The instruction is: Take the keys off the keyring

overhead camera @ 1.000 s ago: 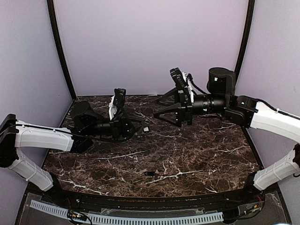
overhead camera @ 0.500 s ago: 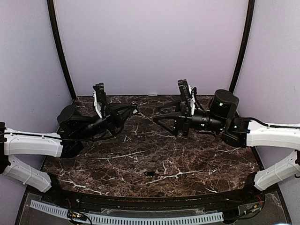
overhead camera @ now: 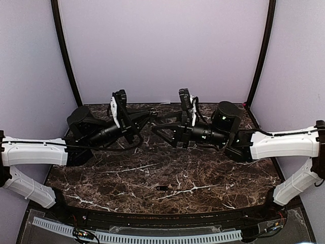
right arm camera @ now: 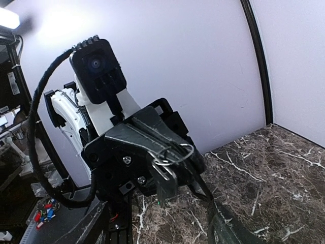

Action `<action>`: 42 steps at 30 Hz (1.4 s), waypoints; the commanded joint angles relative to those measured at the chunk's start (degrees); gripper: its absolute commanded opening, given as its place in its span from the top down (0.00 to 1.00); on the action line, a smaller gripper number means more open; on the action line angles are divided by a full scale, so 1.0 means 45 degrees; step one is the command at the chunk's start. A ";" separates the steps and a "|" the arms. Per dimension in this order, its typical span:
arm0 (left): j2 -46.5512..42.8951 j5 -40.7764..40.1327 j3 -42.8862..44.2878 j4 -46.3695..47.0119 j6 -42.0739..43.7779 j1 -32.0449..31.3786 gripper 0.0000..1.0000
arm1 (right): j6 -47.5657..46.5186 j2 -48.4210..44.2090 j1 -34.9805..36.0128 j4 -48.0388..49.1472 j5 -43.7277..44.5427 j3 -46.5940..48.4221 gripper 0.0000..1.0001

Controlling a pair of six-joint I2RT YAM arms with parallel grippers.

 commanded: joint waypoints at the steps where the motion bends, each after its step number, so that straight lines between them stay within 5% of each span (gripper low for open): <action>1: -0.0741 0.0338 0.1307 -0.2822 0.3060 -0.0307 1.00 | 0.1854 0.0352 -0.0535 0.3818 -0.1902 -0.0740 0.36; 12: -0.0758 -0.0069 0.1673 -0.2789 0.4443 -0.0950 1.00 | 0.1286 0.0520 -0.0548 0.3745 -0.3265 -0.0167 0.38; 20: -0.0707 -0.0201 0.1792 -0.2874 0.4650 -0.1060 1.00 | 0.1675 0.0484 -0.0548 0.4014 -0.3758 -0.0108 0.53; 42: -0.0589 -0.1392 0.1525 -0.2449 0.5545 -0.1361 1.00 | 0.3308 0.0866 -0.0384 0.5205 -0.5984 0.0994 0.72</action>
